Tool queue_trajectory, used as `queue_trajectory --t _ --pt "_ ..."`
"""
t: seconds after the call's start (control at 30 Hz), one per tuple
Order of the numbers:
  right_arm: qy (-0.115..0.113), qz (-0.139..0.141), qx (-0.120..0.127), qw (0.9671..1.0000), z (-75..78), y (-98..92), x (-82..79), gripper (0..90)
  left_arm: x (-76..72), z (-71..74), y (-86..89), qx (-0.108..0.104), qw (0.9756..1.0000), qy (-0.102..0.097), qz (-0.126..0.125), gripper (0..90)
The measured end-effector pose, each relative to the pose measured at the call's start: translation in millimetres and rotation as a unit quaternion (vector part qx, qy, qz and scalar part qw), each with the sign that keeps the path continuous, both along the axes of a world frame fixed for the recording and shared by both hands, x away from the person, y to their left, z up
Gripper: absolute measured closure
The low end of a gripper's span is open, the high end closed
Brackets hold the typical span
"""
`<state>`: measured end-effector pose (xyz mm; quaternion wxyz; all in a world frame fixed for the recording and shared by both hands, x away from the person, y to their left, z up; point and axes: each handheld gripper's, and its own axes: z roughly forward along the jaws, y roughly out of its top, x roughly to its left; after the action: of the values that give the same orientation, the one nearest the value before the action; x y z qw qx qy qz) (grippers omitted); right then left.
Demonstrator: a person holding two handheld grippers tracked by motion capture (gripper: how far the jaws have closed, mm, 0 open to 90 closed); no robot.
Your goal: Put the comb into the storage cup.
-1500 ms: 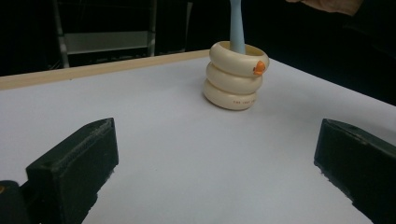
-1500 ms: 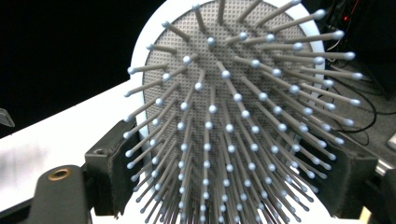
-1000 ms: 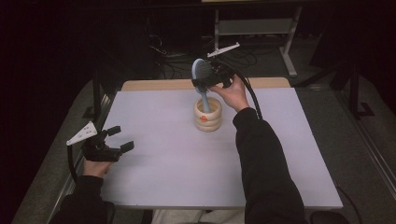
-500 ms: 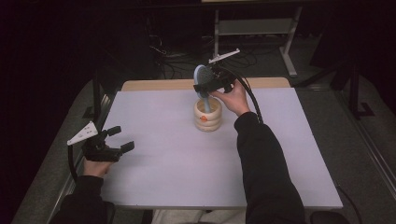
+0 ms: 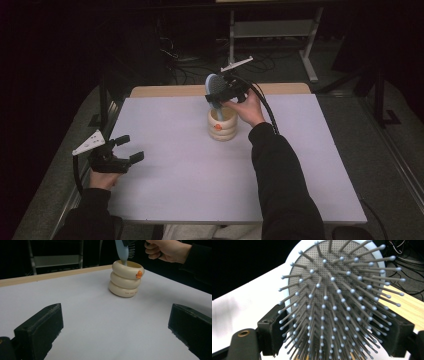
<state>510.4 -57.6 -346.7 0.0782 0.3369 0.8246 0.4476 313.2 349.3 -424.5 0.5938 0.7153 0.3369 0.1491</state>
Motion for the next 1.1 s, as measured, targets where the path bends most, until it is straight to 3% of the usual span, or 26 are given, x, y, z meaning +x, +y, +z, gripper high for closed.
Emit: queue_trajectory --t 0.43,0.7,0.93,1.1 --pt "0.014 -0.015 0.01 0.9997 -3.6 0.9 9.2 18.5 0.1 -0.2 0.1 0.002 1.0 0.001 0.001 0.0" --pt "0.015 -0.015 -0.004 0.9998 -4.3 9.2 11.7 18.4 0.4 -0.4 0.0 0.002 1.0 0.001 0.001 0.0" --pt "0.015 -0.018 -0.003 0.9997 -4.8 9.4 11.4 17.9 0.3 0.0 0.3 0.002 1.0 0.0 0.0 0.0" --pt "0.02 -0.016 0.02 0.9995 -0.4 4.1 10.9 13.1 0.5 -0.2 -0.2 0.002 1.0 0.001 0.0 0.0"
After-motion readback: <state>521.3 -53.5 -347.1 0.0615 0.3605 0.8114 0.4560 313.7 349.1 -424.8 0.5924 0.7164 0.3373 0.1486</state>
